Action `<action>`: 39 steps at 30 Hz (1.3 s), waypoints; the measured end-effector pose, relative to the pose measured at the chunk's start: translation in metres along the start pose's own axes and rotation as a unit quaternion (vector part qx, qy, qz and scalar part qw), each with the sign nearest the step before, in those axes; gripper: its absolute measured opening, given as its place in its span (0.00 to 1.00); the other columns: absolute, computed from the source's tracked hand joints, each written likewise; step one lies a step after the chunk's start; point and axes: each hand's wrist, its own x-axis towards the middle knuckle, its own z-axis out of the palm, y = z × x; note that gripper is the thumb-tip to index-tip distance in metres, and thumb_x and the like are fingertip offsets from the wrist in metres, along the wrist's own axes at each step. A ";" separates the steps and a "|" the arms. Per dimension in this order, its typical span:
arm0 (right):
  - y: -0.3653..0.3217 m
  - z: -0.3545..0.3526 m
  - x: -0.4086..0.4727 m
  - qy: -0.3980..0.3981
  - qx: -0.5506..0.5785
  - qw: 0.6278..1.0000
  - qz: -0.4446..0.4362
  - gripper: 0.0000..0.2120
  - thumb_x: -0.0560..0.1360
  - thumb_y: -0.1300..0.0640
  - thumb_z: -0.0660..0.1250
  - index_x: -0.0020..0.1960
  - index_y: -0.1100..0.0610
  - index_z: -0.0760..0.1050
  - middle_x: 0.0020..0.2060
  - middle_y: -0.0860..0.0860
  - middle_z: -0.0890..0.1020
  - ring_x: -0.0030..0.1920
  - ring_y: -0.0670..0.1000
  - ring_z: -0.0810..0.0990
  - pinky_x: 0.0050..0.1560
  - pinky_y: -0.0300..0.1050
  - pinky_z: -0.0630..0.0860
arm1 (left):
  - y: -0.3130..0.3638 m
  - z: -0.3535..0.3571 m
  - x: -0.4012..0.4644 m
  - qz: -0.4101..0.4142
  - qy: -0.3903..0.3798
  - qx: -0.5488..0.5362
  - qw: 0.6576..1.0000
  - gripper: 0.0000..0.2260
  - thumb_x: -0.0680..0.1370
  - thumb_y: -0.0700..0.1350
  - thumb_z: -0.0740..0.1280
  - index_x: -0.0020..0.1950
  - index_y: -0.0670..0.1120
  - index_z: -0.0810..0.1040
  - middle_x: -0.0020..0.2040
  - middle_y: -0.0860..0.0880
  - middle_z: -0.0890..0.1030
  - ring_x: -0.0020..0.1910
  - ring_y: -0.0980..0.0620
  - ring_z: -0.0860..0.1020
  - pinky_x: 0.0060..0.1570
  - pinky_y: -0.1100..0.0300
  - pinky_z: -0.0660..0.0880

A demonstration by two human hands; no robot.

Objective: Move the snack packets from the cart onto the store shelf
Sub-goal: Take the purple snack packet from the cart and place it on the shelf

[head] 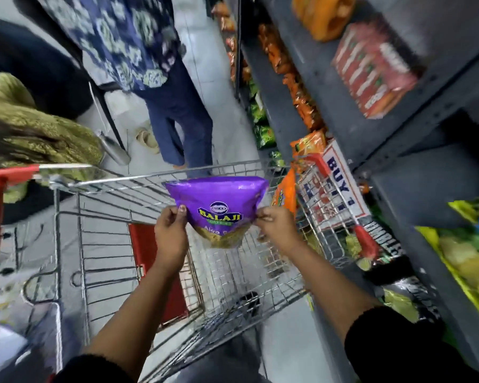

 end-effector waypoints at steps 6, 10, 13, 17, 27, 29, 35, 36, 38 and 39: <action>-0.078 -0.051 -0.059 0.072 0.082 0.991 -0.081 0.17 0.69 0.71 0.73 0.35 0.48 0.81 0.31 0.41 0.84 0.32 0.33 0.79 0.40 0.29 0.75 | 0.097 0.028 -0.025 0.082 -0.037 -0.058 0.994 0.12 0.77 0.43 0.64 0.34 0.51 0.71 0.26 0.57 0.73 0.31 0.57 0.67 0.38 0.56 0.65; -0.122 -0.099 -0.111 0.096 0.122 0.981 -0.120 0.11 0.68 0.75 0.71 0.41 0.61 0.82 0.24 0.37 0.83 0.29 0.32 0.79 0.35 0.26 0.74 | 0.164 0.045 -0.061 0.124 -0.129 -0.085 0.980 0.09 0.73 0.47 0.66 0.33 0.52 0.75 0.31 0.52 0.73 0.35 0.51 0.67 0.40 0.53 0.65; -0.151 -0.140 -0.157 0.128 0.125 0.971 -0.161 0.11 0.68 0.76 0.71 0.43 0.61 0.81 0.23 0.38 0.82 0.28 0.32 0.78 0.36 0.26 0.76 | 0.220 0.068 -0.095 0.160 -0.215 -0.116 0.956 0.07 0.70 0.47 0.68 0.32 0.52 0.76 0.32 0.49 0.72 0.34 0.51 0.67 0.37 0.54 0.64; -0.188 -0.194 -0.229 0.204 0.150 0.941 -0.224 0.08 0.68 0.73 0.72 0.39 0.61 0.83 0.25 0.42 0.83 0.29 0.35 0.78 0.36 0.31 0.76 | 0.290 0.112 -0.148 0.184 -0.306 -0.212 0.910 0.11 0.74 0.40 0.65 0.32 0.50 0.76 0.29 0.57 0.77 0.30 0.60 0.72 0.36 0.64 0.69; -0.254 -0.312 -0.420 0.359 0.274 0.818 -0.356 0.15 0.72 0.71 0.66 0.31 0.57 0.81 0.23 0.48 0.82 0.22 0.41 0.77 0.23 0.32 0.73 | 0.409 0.247 -0.327 0.192 -0.444 -0.350 0.803 0.14 0.77 0.36 0.62 0.34 0.49 0.70 0.30 0.54 0.79 0.32 0.56 0.75 0.39 0.62 0.75; -0.257 -0.330 -0.444 0.423 0.255 0.788 -0.368 0.14 0.74 0.69 0.66 0.36 0.54 0.80 0.27 0.46 0.83 0.27 0.41 0.78 0.28 0.34 0.73 | 0.420 0.277 -0.354 0.185 -0.448 -0.347 0.803 0.11 0.74 0.43 0.68 0.31 0.49 0.75 0.34 0.49 0.78 0.36 0.50 0.75 0.44 0.55 0.74; -0.225 -0.367 -0.475 0.521 0.065 0.800 -0.291 0.34 0.62 0.57 0.80 0.64 0.56 0.69 0.60 0.55 0.81 0.57 0.48 0.81 0.55 0.35 0.77 | 0.428 0.362 -0.421 0.122 -0.452 -0.328 0.820 0.10 0.69 0.48 0.68 0.28 0.52 0.74 0.38 0.45 0.70 0.40 0.48 0.68 0.43 0.51 0.67; -0.217 -0.370 -0.474 0.530 0.049 0.802 -0.272 0.38 0.61 0.59 0.81 0.66 0.55 0.68 0.62 0.52 0.80 0.60 0.46 0.80 0.57 0.34 0.76 | 0.428 0.371 -0.432 0.119 -0.451 -0.332 0.820 0.12 0.71 0.46 0.68 0.28 0.51 0.72 0.36 0.47 0.69 0.38 0.50 0.67 0.40 0.54 0.66; -0.202 -0.378 -0.470 0.541 0.025 0.807 -0.237 0.43 0.61 0.60 0.82 0.70 0.52 0.65 0.65 0.48 0.78 0.65 0.45 0.77 0.65 0.40 0.75 | 0.425 0.390 -0.448 0.125 -0.448 -0.334 0.820 0.15 0.75 0.42 0.66 0.30 0.50 0.68 0.32 0.50 0.67 0.33 0.53 0.64 0.34 0.57 0.62; -0.196 -0.383 -0.467 0.547 0.022 0.807 -0.221 0.44 0.61 0.59 0.82 0.71 0.51 0.64 0.66 0.47 0.77 0.66 0.46 0.76 0.68 0.46 0.73 | 0.422 0.400 -0.453 0.127 -0.446 -0.335 0.820 0.15 0.76 0.41 0.66 0.31 0.50 0.68 0.31 0.51 0.66 0.32 0.55 0.62 0.33 0.59 0.61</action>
